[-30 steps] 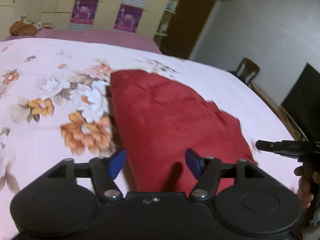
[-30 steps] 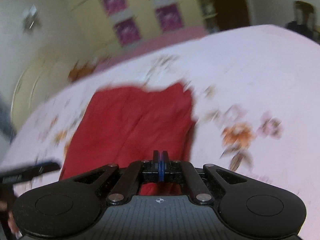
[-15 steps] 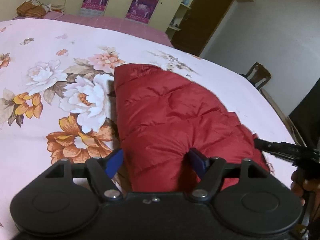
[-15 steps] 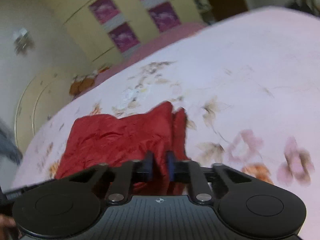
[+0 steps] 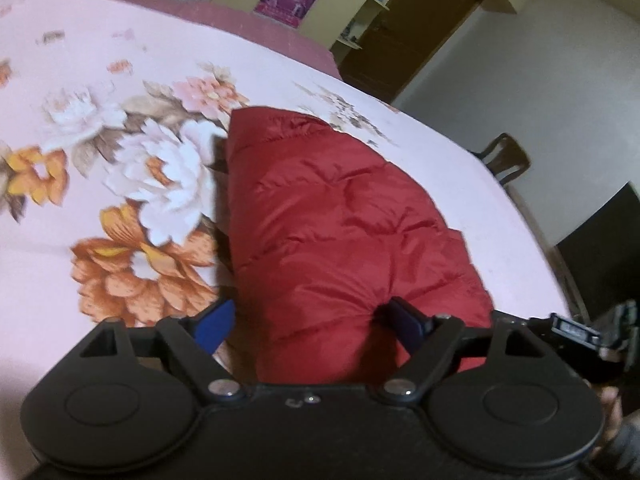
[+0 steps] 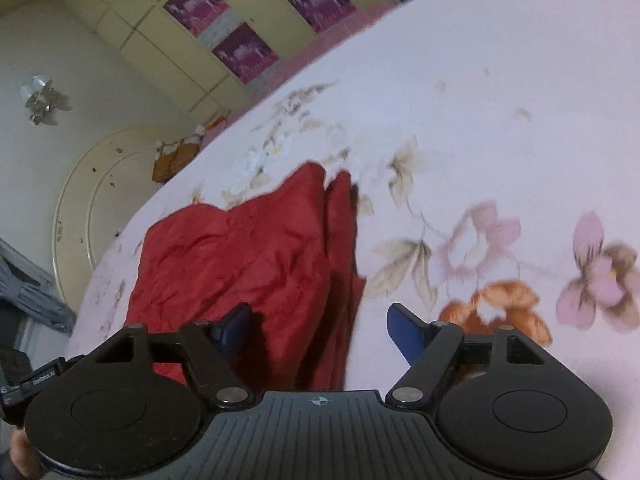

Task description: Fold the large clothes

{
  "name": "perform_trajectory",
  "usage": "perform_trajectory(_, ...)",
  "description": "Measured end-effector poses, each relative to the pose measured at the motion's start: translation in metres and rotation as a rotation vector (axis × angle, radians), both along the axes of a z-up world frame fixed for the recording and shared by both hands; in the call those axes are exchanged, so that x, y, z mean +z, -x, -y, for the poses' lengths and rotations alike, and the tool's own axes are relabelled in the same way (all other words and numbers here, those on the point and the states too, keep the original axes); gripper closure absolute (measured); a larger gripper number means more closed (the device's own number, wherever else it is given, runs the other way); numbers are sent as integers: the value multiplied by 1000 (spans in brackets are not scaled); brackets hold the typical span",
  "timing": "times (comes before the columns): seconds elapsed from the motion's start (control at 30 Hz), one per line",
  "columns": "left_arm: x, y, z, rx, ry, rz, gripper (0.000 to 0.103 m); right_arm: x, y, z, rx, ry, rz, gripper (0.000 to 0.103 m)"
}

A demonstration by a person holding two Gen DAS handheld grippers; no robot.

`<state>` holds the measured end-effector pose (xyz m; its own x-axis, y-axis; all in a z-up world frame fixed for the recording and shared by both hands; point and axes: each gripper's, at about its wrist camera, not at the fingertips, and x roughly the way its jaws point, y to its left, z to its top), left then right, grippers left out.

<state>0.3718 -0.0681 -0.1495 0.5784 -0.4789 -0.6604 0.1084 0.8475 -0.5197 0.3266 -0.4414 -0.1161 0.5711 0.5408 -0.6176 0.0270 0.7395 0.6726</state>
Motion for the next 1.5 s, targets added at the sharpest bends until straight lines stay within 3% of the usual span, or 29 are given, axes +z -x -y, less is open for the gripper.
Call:
perform_trajectory(0.1, -10, -8, -1, -9, 64, -42, 19, -6, -11, 6, -36, -114, -48, 29)
perform_trajectory(0.2, -21, -16, -5, -4, 135, -78, 18, 0, -24, 0, 20, -100, -56, 30)
perform_trajectory(0.23, -25, -17, -7, -7, 161, -88, 18, 0, -28, -5, 61, -98, -64, 43)
perform_trajectory(0.33, -32, -19, -11, -5, 202, -96, 20, -3, -35, -16, 124, -55, -76, 44)
perform_trajectory(0.47, -29, -23, 3, -28, 121, -60, 32, -3, -39, -19, 118, -53, -63, 53)
perform_trajectory(0.53, -27, -24, 9, -32, 96, -45, 37, -4, -40, -25, 141, -53, -48, 73)
perform_trajectory(0.67, -16, -21, 3, -62, 108, -3, 50, 7, -35, -39, 140, -1, -18, 82)
perform_trajectory(0.8, -1, -13, -17, -90, 139, 50, 51, 32, -19, -53, 118, 25, 26, 84)
perform_trajectory(1.03, 39, -8, -85, -111, 142, 139, 51, 74, -3, -125, 88, 51, 96, 84)
perform_trajectory(1.17, 48, -11, -144, -84, 118, 133, 51, 86, -16, -190, 125, 45, 112, 84)
perform_trajectory(1.37, 47, -22, -222, -52, 15, 88, 51, 73, -44, -293, 206, 64, 109, 84)
perform_trajectory(1.5, 31, -38, -263, -17, 13, 36, 51, 53, -62, -340, 242, 63, 76, 84)
